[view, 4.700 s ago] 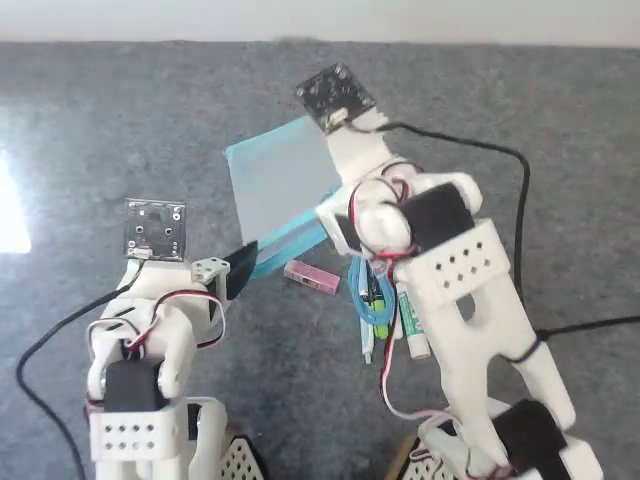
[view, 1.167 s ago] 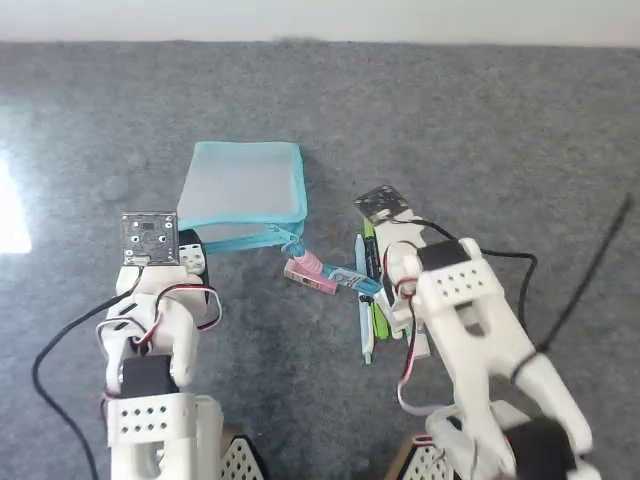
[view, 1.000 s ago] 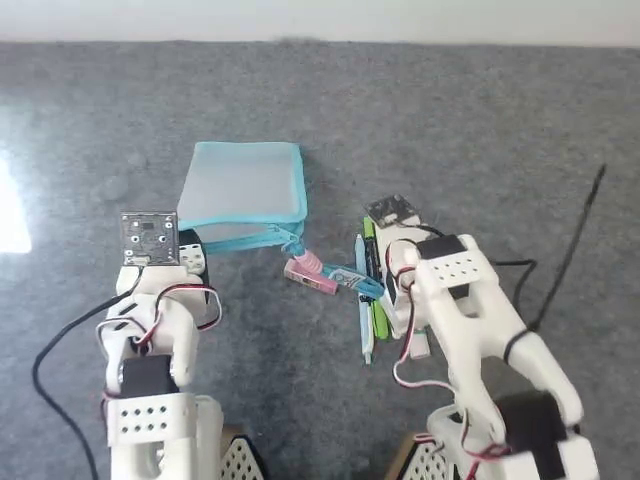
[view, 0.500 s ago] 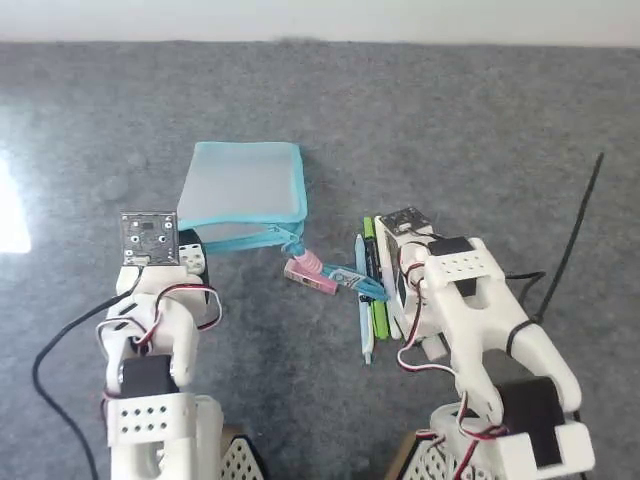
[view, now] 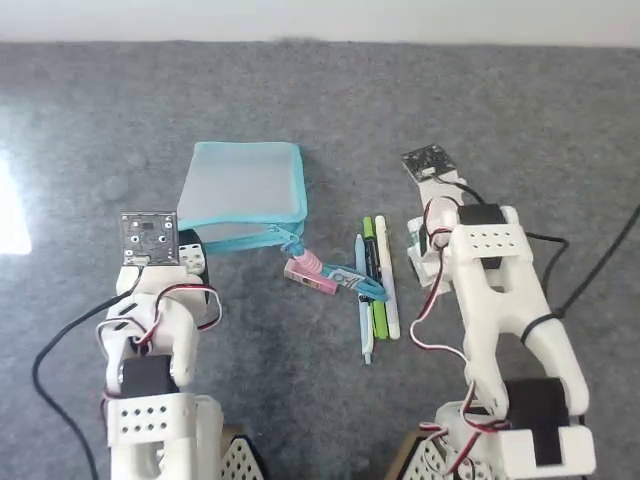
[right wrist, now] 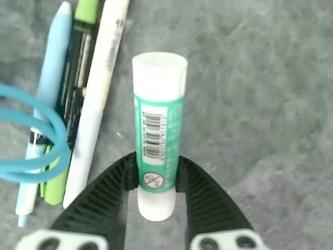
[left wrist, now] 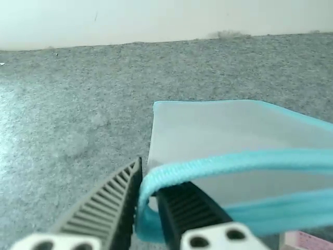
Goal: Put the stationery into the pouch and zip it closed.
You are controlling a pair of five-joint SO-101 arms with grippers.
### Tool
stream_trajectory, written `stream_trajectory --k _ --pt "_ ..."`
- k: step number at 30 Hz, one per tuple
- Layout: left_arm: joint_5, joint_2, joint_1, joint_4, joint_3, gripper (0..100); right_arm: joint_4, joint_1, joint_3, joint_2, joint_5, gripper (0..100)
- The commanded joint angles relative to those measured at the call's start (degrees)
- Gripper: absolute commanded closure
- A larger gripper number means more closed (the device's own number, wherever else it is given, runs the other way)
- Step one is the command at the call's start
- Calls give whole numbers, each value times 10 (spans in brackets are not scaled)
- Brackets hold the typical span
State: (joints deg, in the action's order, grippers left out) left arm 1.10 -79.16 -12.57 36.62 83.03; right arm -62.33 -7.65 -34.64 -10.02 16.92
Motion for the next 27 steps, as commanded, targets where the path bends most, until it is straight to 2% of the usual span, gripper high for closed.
stream_trajectory --k 1,3,5,10,16,24,27 --pt "-10 -3 -6 -18 -7 988 8 6 16 0 -16 843" --pt "-10 -3 -6 -18 -7 988 7 2 4 0 5 731" --pt "-10 -3 -6 -18 -7 988 9 0 -8 0 33 699" --pt "-10 -3 -6 -18 -7 988 32 0 -23 1 33 739" --pt "-9 -3 -4 -18 -6 988 37 -4 -19 6 33 742" --pt "-9 -3 -5 -18 -6 988 58 3 12 142 33 745" --pt "-9 -3 -5 -18 -6 988 45 23 42 160 8 831"
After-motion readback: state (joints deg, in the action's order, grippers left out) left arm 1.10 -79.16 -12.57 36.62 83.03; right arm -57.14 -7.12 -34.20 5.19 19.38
